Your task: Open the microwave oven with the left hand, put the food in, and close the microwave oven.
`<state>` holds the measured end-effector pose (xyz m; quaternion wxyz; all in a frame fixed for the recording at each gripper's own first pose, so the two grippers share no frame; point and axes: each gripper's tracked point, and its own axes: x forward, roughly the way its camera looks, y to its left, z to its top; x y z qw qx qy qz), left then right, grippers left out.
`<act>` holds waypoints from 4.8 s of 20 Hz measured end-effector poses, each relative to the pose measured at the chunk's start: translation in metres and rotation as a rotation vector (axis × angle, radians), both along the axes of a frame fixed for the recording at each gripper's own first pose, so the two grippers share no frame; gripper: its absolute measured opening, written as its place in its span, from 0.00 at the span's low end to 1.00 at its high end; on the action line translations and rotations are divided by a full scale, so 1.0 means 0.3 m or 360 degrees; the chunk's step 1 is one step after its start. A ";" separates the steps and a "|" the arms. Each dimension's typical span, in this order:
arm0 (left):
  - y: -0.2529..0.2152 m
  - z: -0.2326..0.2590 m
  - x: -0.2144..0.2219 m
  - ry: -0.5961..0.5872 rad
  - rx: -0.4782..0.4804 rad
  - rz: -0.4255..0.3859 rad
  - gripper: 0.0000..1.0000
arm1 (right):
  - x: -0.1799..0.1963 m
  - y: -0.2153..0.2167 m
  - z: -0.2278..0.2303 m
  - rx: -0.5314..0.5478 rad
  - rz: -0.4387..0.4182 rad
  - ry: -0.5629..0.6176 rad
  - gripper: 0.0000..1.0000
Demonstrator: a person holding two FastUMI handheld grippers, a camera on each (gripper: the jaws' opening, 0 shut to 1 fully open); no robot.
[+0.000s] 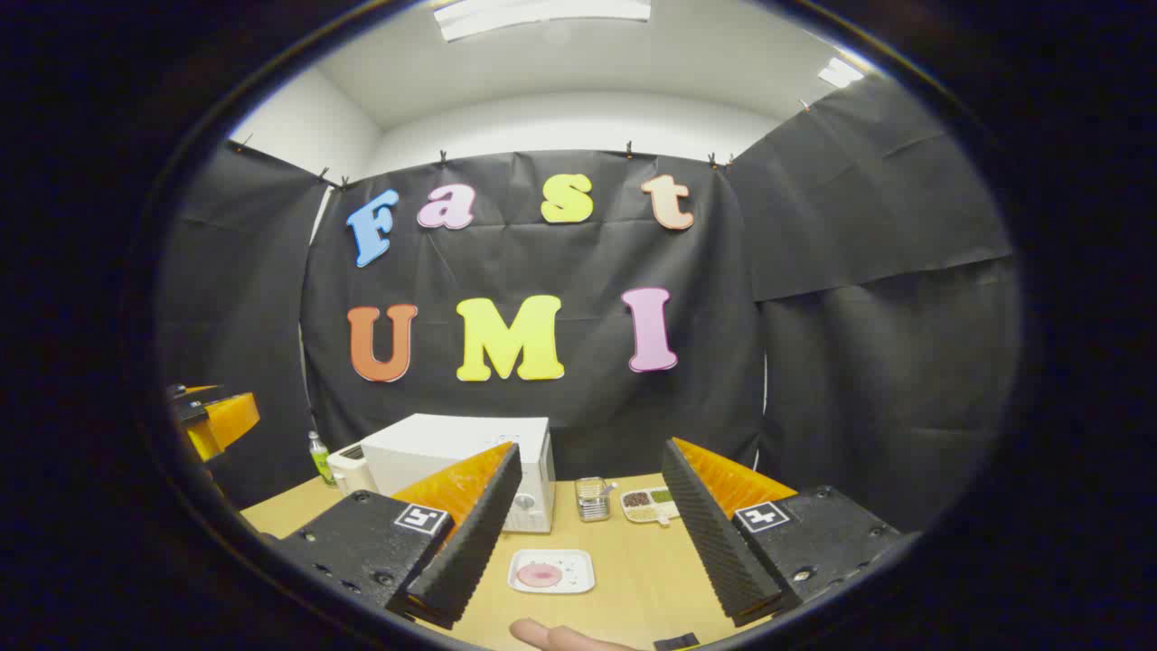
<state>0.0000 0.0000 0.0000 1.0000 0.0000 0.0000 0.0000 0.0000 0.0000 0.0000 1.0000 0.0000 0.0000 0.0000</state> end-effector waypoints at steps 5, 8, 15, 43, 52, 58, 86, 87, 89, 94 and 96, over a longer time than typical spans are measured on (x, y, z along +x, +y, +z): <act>0.002 0.010 0.000 -0.0032 0.0094 0.0023 0.92 | -0.023 -0.033 0.057 0.0018 -0.0018 -0.0040 0.91; -0.014 0.026 -0.002 -0.0032 0.0075 0.0029 0.95 | -0.030 -0.070 0.091 0.0008 -0.0053 -0.0079 0.90; -0.042 0.019 0.013 -0.0027 0.0017 0.0025 0.95 | -0.031 -0.099 0.073 0.0003 -0.0055 -0.0069 1.00; -0.431 -0.587 0.689 0.0260 -0.0084 -0.0192 0.93 | 0.067 -0.296 0.027 0.0025 -0.0059 -0.0095 1.00; -0.550 -0.892 0.870 0.0378 0.0025 -0.0240 0.95 | 0.096 -0.369 -0.085 0.0002 -0.0053 -0.0025 1.00; -0.571 -1.010 0.951 0.0457 -0.0043 -0.0229 0.81 | 0.109 -0.416 -0.148 -0.0011 -0.0052 0.0028 1.00; -0.271 -1.017 0.476 0.0465 -0.0034 -0.0343 0.10 | 0.052 -0.366 -0.258 -0.0061 -0.0034 0.0148 1.00; -0.235 -1.017 0.443 0.0461 -0.0033 -0.0340 0.10 | 0.049 -0.351 -0.262 -0.0067 -0.0027 0.0152 0.91; -0.153 -1.013 0.375 0.0462 -0.0042 -0.0322 0.10 | 0.036 -0.319 -0.268 -0.0078 -0.0013 0.0156 1.00; 0.094 -1.011 0.230 0.0459 -0.0008 -0.0220 0.10 | 0.037 -0.217 -0.296 -0.0092 0.0046 0.0191 1.00; 0.216 -1.014 0.195 0.0455 -0.0021 -0.0152 0.10 | 0.053 -0.178 -0.317 -0.0092 0.0065 0.0221 0.91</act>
